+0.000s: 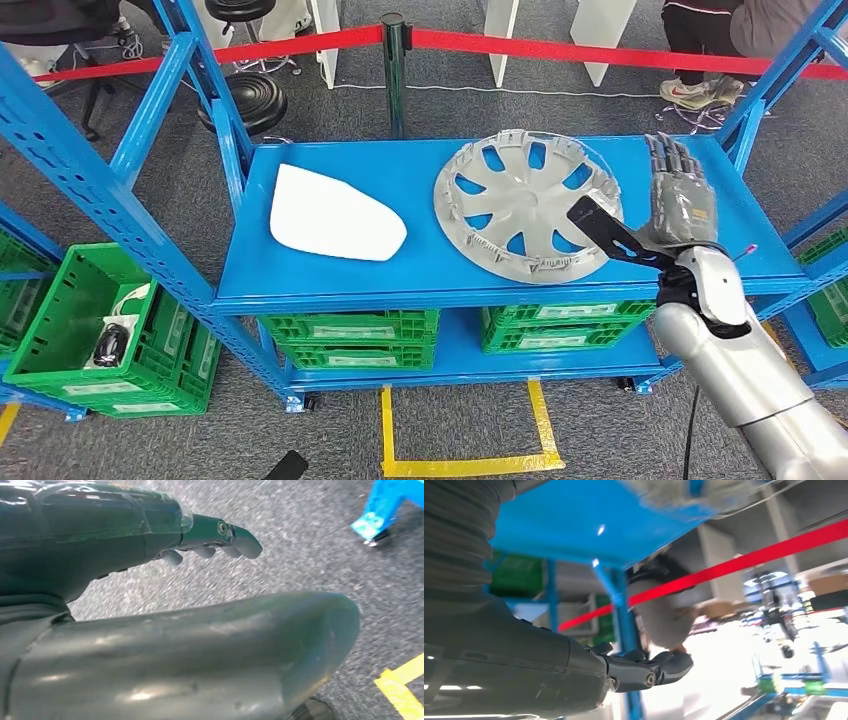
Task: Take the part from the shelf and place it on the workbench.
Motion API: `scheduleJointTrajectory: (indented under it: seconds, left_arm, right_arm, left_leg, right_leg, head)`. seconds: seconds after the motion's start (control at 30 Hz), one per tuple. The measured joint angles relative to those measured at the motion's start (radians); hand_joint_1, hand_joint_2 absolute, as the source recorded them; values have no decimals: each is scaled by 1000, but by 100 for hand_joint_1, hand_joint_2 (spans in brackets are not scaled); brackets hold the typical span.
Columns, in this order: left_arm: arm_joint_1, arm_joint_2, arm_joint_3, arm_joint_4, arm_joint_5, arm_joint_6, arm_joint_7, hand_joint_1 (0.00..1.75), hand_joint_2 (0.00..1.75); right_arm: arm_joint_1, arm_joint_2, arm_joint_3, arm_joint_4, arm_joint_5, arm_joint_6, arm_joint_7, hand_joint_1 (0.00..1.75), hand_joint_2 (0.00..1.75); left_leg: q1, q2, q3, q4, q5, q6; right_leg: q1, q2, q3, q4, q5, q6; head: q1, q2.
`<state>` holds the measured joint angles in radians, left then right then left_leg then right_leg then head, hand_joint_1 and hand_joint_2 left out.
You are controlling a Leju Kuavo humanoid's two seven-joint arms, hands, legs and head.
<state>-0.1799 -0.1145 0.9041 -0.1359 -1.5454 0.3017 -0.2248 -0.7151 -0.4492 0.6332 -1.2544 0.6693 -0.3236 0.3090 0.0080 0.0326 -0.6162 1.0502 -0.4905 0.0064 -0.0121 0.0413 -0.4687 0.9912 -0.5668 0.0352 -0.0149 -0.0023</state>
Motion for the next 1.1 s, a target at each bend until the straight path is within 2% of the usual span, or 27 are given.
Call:
scheduleJointTrajectory:
  seconds: [0.2, 0.33, 0.43, 0.77, 1.1]
  left_arm:
    - [-40, 3, -12, -4, -22, -30, 5, 0, 0]
    - [-50, 11, -31, -8, -22, -39, 19, 0, 0]
    - [-50, 25, -41, -10, -20, -41, 21, 0, 0]
    - [-27, 86, -45, -10, 17, -35, -3, 0, 0]
    - [-17, 110, -45, -10, 35, -32, -18, 0, 0]
  right_arm:
    - [-72, 106, 51, 65, -60, 127, -25, 0, 175]
    - [-86, 161, 89, 151, -71, 128, -73, 0, 175]
    - [-79, 182, 109, 212, -94, 113, -105, 0, 175]
    - [0, 180, 133, 350, -149, 58, -157, 0, 175]
    - [22, 170, 136, 399, -150, 57, -156, 0, 175]
  left_leg:
    - [0, -5, 0, 0, 0, 0]
    - [0, -12, 0, 0, 1, 0]
    - [0, -20, -1, 0, 1, 0]
    - [0, -37, -3, 0, 2, -1]
    - [1, -42, -1, 0, 3, -2]
  right_leg:
    - [0, -2, 0, 0, 0, 0]
    - [0, -5, 0, 0, 0, 0]
    - [0, -12, 1, 0, -1, -1]
    - [-1, -23, 3, -2, -3, -2]
    - [-1, -24, 3, -2, -4, -2]
  head:
    - [0, 0]
    - [0, 0]
    - [0, 0]
    - [0, 0]
    - [0, 0]
